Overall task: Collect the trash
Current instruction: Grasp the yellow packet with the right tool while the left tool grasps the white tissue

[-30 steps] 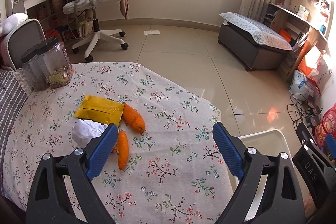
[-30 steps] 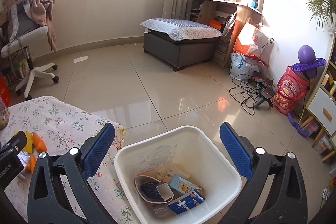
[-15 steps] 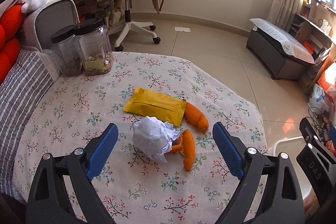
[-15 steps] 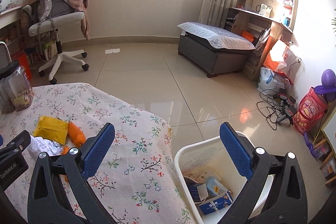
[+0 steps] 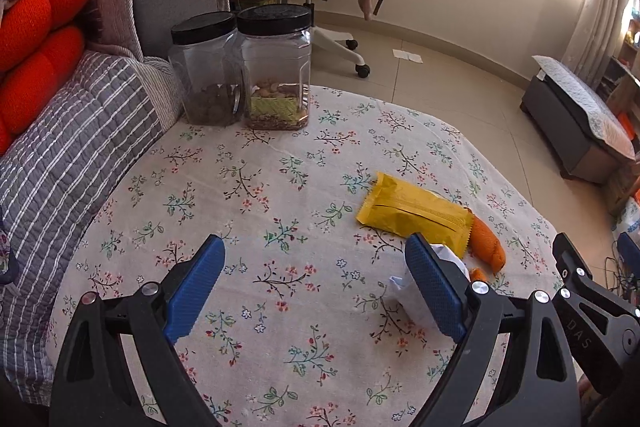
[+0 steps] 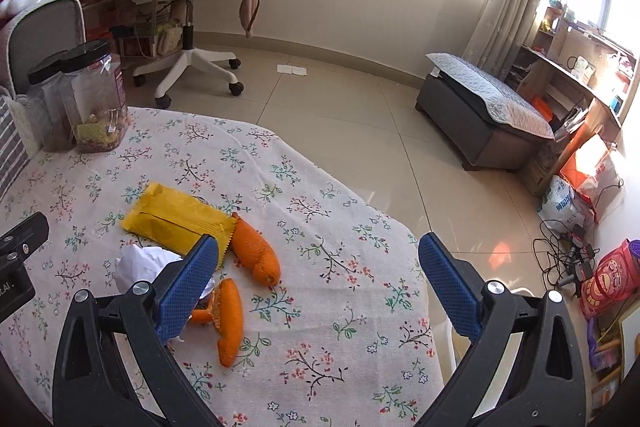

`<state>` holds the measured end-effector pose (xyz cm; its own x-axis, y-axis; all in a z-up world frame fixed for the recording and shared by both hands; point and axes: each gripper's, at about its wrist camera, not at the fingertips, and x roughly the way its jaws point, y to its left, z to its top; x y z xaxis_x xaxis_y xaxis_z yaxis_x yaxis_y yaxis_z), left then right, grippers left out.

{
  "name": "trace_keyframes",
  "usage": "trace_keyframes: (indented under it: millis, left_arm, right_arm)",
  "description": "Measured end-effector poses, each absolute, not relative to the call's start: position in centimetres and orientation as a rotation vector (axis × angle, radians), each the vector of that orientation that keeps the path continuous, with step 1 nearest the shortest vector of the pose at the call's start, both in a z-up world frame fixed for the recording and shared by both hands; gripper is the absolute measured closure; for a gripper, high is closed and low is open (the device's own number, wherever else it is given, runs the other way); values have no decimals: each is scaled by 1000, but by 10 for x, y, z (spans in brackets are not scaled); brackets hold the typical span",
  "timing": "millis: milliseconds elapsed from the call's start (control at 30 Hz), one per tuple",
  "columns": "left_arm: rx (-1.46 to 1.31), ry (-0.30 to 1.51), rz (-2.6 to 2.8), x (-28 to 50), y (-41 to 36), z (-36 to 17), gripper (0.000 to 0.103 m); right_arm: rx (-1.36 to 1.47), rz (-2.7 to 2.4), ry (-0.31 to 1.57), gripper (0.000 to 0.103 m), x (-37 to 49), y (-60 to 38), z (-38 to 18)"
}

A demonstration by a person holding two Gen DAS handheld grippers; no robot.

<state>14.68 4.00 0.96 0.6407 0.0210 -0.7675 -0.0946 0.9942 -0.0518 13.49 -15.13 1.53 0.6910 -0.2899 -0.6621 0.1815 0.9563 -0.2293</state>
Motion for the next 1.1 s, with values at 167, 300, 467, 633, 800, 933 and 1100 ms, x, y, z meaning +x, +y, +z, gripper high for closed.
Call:
trace_keyframes:
  millis: [167,300,467,633,800,933,1100]
  left_arm:
    - [-175,905,91,156,72,2,14]
    - [-224,936,80,162,84,-4,14]
    - [-265,968,89,168,95,-8,14]
    - [-324,991,109,172,112,-12,14]
    - [-360,1002,95,176,116,-13,14]
    - [-378,1013,71,180,115,-15,14]
    - [-389,1040,47,184,112,-22,14]
  right_arm:
    - [-278,-115,857,8,181,-122,6]
    - [-402,43,988,11,219,-101,-13]
    - [-514,248,1138,11,249,-78,-38]
    - [-539,350,1268,11,273,-68,-63]
    - [-558,379,1358,21,287,-63,-87]
    - [-469,436,1392,33,292,-65,-88]
    - [-378,459,1369,82,294,-68,-76]
